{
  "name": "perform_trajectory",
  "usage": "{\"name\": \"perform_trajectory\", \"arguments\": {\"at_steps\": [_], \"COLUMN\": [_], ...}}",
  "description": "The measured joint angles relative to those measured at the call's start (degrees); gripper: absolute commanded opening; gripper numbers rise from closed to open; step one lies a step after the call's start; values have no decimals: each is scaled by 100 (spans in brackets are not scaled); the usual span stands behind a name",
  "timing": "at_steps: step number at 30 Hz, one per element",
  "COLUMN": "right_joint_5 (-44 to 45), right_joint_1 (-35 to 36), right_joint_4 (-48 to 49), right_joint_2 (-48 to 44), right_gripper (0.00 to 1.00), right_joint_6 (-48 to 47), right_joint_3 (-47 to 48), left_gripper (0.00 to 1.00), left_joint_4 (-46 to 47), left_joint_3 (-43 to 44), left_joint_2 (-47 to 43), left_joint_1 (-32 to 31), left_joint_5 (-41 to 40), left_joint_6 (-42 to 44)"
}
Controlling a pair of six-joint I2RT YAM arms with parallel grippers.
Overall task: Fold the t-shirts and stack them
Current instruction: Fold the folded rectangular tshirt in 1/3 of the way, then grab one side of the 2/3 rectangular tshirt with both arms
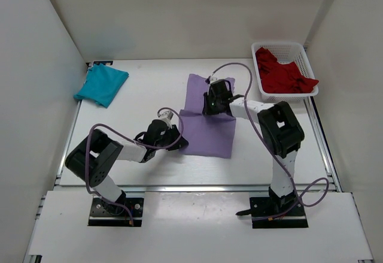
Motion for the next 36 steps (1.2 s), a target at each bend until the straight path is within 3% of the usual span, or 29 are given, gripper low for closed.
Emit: {"name": "perform_trajectory", "arguments": {"at_steps": [4,7,11,15,20,21,22,24,28,34,36], "right_joint_5": [85,188,-13,-413,-542,-566,-629,-752,-868,-769,-695], "right_joint_1": [-345,-470,-332,-256,-363,-391,-452,-599,-710,-758,-785], "right_joint_4": [-258,-181,284,684,688,686,748,774,723,516,448], "right_joint_2": [225,-195,-1580,-2730,-3410,-3523,-3613,-3700,-3939,-5333,-5624], "right_gripper": [0,0,0,0,0,0,0,7,34,42,43], "right_joint_6": [-61,-68,223,686,1071,1115,1169,1222,1296,1285,1307], "right_joint_3": [866,748,-846,-2640,-4107,-4301,-4439,-4513,-4546,-4837,-5047], "left_gripper": [28,29,30,39,63,81,91,98,99,98,69], "left_joint_4": [-57,-264,-581,-927,-1239,-1244,-1246,-1130,-1073,-1130,-1084], "left_joint_3": [-151,-245,-273,-273,-457,-544,-658,-863,-903,-710,-669], "left_joint_2": [-199,-450,-894,-1296,-1722,-1777,-1825,-1899,-1967,-1762,-1674], "left_joint_1": [-153,-162,-120,-138,-149,-138,-109,-61,-87,-234,-330], "left_joint_5": [-13,-7,-22,-81,-192,-201,-192,-92,-136,-264,-310], "left_joint_6": [-52,-55,-28,122,372,378,411,380,367,409,389]}}
